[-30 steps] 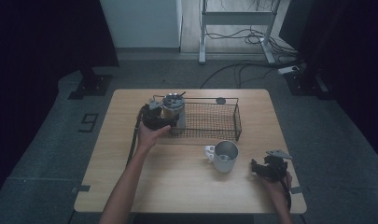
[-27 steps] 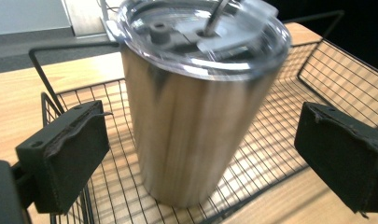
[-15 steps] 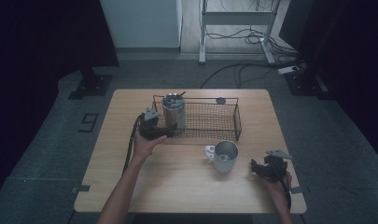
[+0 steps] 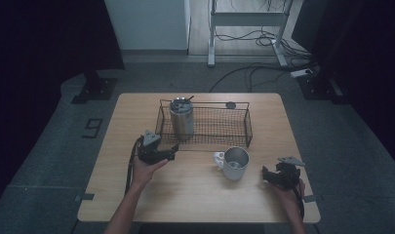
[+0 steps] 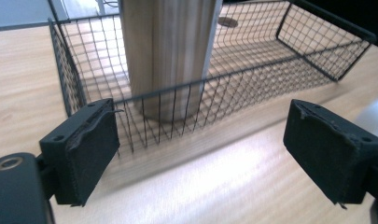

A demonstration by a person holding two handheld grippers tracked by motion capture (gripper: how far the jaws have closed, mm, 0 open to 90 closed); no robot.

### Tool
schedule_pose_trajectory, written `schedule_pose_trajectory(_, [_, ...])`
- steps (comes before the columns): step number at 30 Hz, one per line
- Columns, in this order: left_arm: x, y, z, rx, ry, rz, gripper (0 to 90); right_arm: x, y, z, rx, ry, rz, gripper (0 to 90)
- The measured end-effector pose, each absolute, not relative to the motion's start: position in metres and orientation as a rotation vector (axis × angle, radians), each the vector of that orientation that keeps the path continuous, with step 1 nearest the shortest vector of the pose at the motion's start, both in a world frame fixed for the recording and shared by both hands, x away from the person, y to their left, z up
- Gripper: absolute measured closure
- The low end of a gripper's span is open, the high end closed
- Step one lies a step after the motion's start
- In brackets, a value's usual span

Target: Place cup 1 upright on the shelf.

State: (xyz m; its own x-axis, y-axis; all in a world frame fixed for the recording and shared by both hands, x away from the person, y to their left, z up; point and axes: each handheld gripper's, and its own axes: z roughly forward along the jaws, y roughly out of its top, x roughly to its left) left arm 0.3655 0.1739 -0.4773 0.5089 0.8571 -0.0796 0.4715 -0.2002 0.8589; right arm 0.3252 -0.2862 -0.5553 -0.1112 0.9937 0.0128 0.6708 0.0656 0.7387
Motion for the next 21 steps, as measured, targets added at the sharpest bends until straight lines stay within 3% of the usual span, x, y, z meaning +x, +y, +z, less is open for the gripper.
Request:
schedule_pose_trajectory(11, [0.329, 0.185, -0.494, 1.874, 1.105, 0.514, 12.3, 0.325, -0.286, -0.555, 1.653, 1.838, 0.824, 14.5])
schedule_pose_trajectory(21, [0.32, 0.19, -0.51, 1.903, 1.115, 0.476, 14.3, 0.325, -0.286, -0.555, 1.653, 1.838, 0.823, 14.5])
